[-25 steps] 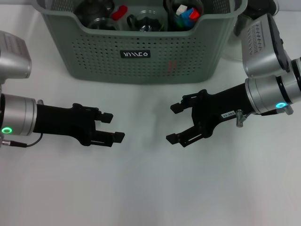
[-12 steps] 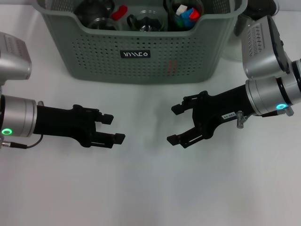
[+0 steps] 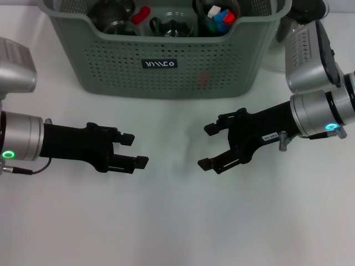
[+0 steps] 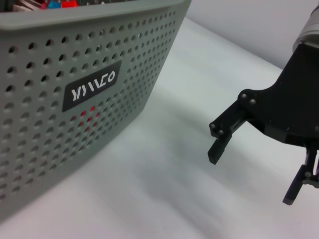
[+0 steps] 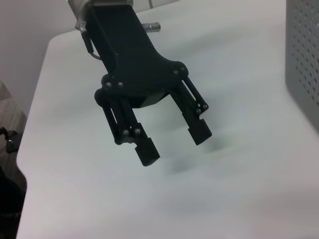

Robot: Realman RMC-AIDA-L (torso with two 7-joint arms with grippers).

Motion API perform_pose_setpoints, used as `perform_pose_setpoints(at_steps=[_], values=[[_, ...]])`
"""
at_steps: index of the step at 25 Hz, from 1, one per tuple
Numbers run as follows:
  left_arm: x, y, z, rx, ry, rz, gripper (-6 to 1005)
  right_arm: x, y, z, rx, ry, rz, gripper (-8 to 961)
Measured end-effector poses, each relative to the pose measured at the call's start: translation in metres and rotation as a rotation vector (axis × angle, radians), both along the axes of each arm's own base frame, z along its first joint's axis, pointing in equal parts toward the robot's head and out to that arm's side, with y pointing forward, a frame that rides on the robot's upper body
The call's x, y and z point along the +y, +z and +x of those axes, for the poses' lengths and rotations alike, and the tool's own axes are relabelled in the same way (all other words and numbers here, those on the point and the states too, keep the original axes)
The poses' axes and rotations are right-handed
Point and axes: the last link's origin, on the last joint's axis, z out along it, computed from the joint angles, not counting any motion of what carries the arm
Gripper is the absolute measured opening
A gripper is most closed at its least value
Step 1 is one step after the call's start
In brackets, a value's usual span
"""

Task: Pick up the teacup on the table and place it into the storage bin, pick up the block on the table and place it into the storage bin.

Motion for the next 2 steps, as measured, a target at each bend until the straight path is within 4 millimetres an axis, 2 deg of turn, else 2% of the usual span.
perform_pose_setpoints(at_steps=[2], values=[[0.0001,0.0000,0.0004,-0.001,0.000,-0.001,726,0.0004,-0.0003,0.0002,-0.001,-0.003,0.002,945]])
